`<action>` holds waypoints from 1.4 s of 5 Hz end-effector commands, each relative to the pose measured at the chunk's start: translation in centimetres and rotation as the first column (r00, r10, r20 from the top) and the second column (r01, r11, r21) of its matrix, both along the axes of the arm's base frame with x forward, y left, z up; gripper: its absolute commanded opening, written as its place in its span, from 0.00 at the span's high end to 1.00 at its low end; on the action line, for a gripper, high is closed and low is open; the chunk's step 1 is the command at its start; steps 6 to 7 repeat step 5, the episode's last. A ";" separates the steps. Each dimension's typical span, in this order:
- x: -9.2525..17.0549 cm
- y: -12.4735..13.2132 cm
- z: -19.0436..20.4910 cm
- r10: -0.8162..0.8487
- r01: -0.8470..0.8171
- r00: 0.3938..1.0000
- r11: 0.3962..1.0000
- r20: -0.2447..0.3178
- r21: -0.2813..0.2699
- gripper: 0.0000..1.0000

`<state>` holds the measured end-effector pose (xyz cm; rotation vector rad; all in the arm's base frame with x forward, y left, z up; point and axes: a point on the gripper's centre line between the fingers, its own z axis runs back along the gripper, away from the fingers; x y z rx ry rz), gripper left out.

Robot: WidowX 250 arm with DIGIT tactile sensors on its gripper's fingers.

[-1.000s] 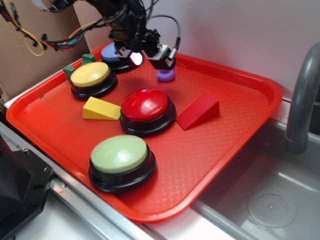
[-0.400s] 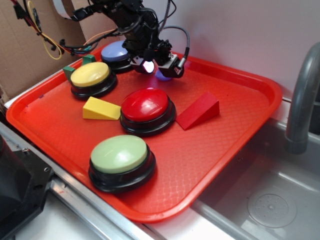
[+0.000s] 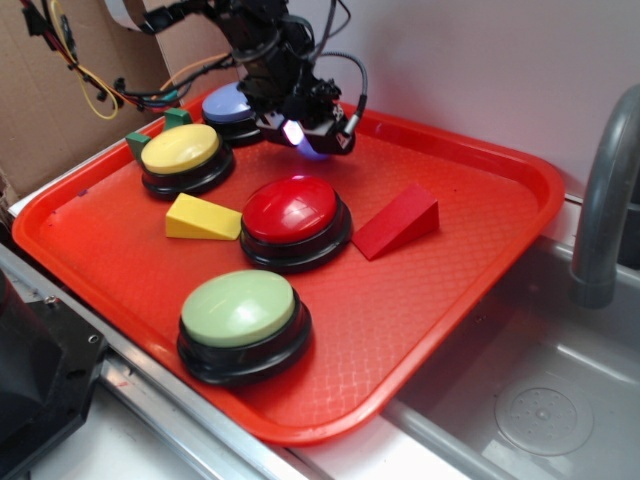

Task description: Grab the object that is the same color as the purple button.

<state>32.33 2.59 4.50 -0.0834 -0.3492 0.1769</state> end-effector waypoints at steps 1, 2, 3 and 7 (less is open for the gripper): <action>-2.5 -0.2 8.3 0.003 -0.008 0.998 0.996 -0.055 -0.085 1.00; -5.5 -0.3 10.6 -0.007 -0.003 0.995 0.995 -0.095 -0.102 1.00; -7.7 -0.4 12.0 0.012 -0.022 0.987 0.998 -0.157 -0.057 1.00; -10.0 -1.0 13.8 0.071 -0.059 0.991 0.993 -0.113 0.100 1.00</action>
